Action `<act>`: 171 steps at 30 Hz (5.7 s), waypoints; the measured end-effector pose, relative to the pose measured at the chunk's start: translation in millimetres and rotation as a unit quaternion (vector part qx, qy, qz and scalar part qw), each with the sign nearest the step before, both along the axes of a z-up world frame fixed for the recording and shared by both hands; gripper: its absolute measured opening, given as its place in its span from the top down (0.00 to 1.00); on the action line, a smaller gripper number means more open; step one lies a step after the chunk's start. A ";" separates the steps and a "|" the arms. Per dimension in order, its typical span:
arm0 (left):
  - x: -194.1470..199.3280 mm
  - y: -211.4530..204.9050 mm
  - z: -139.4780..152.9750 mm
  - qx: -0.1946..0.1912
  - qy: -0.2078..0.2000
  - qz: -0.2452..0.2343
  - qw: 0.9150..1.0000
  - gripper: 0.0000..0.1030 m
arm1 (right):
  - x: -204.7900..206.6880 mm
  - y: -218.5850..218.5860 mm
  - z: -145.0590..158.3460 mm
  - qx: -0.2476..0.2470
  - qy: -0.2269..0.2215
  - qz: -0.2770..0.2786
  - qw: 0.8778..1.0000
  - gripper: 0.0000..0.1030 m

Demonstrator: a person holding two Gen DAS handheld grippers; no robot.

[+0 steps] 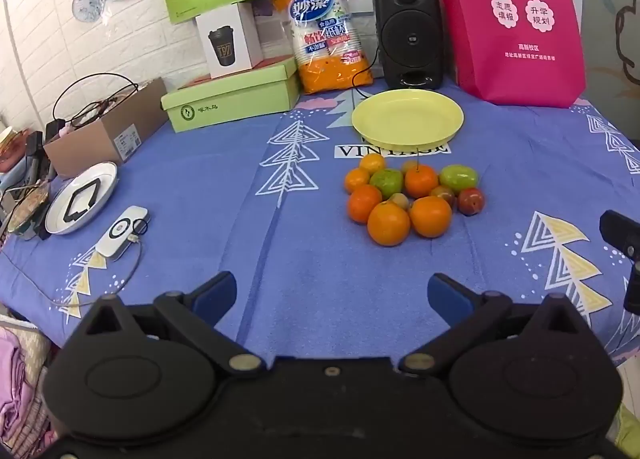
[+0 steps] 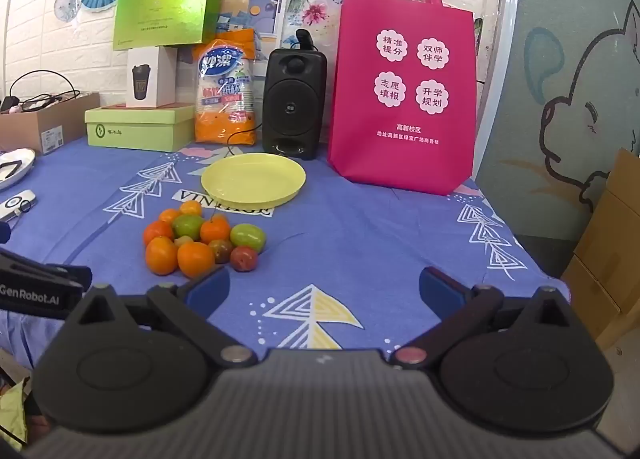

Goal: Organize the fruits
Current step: 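Move both tools toward the fruit cluster, then grasp an orange with the left tool while the right tool grasps a red fruit, then carry both fruits to the yellow plate and open both tools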

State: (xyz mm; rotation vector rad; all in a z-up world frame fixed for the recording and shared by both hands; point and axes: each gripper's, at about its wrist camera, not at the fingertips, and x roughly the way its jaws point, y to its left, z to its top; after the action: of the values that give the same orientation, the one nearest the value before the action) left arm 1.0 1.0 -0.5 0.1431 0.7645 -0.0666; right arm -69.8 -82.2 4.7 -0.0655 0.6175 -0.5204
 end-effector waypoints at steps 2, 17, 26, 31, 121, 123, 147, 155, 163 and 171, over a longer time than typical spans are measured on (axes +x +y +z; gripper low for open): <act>-2.9 1.2 2.3 0.009 -0.007 -0.003 1.000 0.00 | 0.0 -0.1 0.0 0.000 0.001 0.000 1.000 0.00; 7.2 -3.2 -4.1 0.016 0.004 0.000 1.000 0.00 | 3.0 -5.6 -0.7 -0.003 0.001 0.002 1.000 0.00; 15.2 -1.4 -7.3 0.008 0.010 -0.009 1.000 0.00 | 7.1 -8.1 -3.3 0.008 0.004 0.004 1.000 0.00; 17.7 -3.9 -10.4 0.009 0.021 -0.019 1.000 0.00 | 9.6 -9.3 -5.5 0.008 0.006 0.008 1.000 0.00; 142.5 -6.6 -102.6 -0.016 0.022 -0.117 0.993 0.60 | 168.4 -49.0 -119.7 0.038 0.134 0.204 0.969 0.34; 141.8 -9.0 -102.7 -0.010 0.020 -0.116 0.993 0.60 | 173.3 -51.3 -122.4 0.048 0.131 0.203 0.969 0.41; 131.0 -10.4 -89.6 -0.010 0.005 -0.119 0.993 0.60 | 142.0 -62.1 -100.8 0.078 0.072 0.187 0.977 0.70; 129.3 -8.7 -57.1 -0.005 -0.017 -0.132 0.991 0.60 | 141.2 -70.2 -84.4 0.070 0.060 0.183 0.979 0.70; 201.2 -29.4 -19.5 0.015 -0.038 -0.172 0.984 0.60 | 200.9 -91.0 -46.2 0.066 0.030 0.198 0.977 0.70; 290.8 -58.1 -33.4 0.005 -0.008 -0.203 0.979 0.60 | 283.9 -128.2 -64.2 0.088 0.071 0.186 0.976 0.70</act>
State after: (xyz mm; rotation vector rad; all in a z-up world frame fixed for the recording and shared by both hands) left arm 291.8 -57.1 -33.9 0.3080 0.7099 -0.4478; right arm 214.0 -210.3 -59.5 -0.0490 0.7686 -0.0975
